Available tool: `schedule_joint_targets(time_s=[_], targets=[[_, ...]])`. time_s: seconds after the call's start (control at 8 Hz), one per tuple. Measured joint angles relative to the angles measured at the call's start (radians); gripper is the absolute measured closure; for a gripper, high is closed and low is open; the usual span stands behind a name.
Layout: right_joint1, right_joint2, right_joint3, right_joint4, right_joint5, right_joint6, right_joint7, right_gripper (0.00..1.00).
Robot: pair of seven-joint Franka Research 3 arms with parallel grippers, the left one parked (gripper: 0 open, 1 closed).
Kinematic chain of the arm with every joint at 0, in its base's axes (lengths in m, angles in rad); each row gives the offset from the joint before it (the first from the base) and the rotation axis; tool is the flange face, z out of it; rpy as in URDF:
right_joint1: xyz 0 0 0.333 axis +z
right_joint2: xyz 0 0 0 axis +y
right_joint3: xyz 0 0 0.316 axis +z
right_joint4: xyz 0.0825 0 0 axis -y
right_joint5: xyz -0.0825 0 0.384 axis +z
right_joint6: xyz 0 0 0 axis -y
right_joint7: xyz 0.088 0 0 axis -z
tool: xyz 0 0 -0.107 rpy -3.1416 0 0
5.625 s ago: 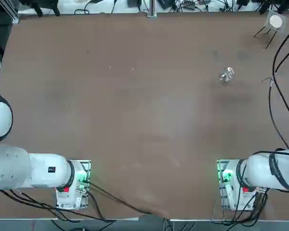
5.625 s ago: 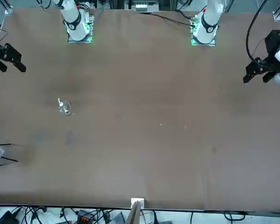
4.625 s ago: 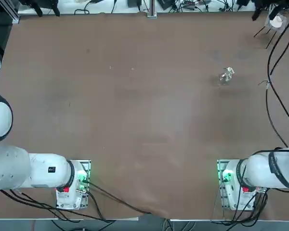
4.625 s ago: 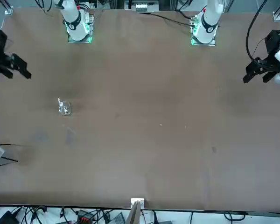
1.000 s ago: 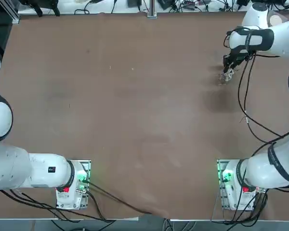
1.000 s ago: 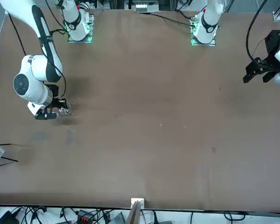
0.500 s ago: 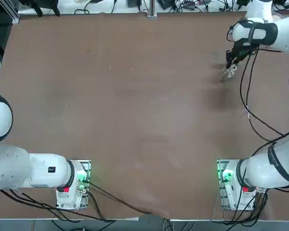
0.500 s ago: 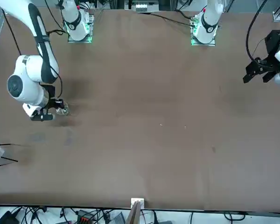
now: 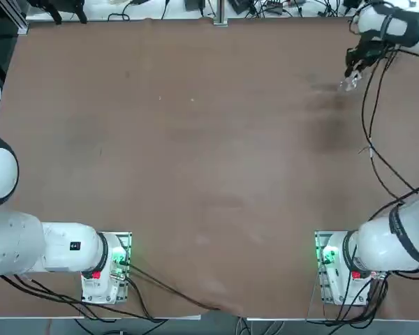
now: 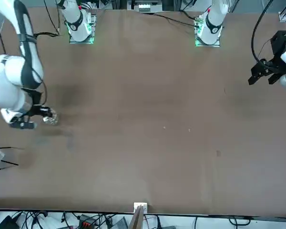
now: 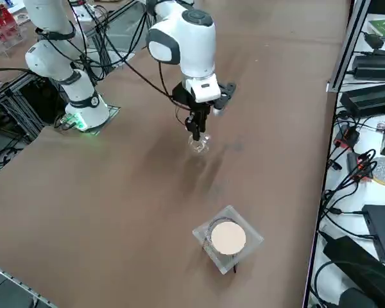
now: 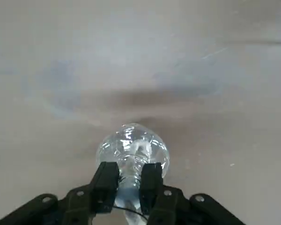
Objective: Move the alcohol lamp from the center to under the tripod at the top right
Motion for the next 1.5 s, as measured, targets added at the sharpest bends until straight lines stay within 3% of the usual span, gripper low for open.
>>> schedule_joint_targets(time_s=[0.62,1.12,1.5], targets=[[-0.2,0.25,-0.002,0.285,0.019,0.011,0.0,0.71],[-0.229,0.423,-0.001,0.51,0.026,0.012,0.0,0.71],[-0.236,0.483,-0.001,0.59,0.027,0.011,0.0,0.71]])
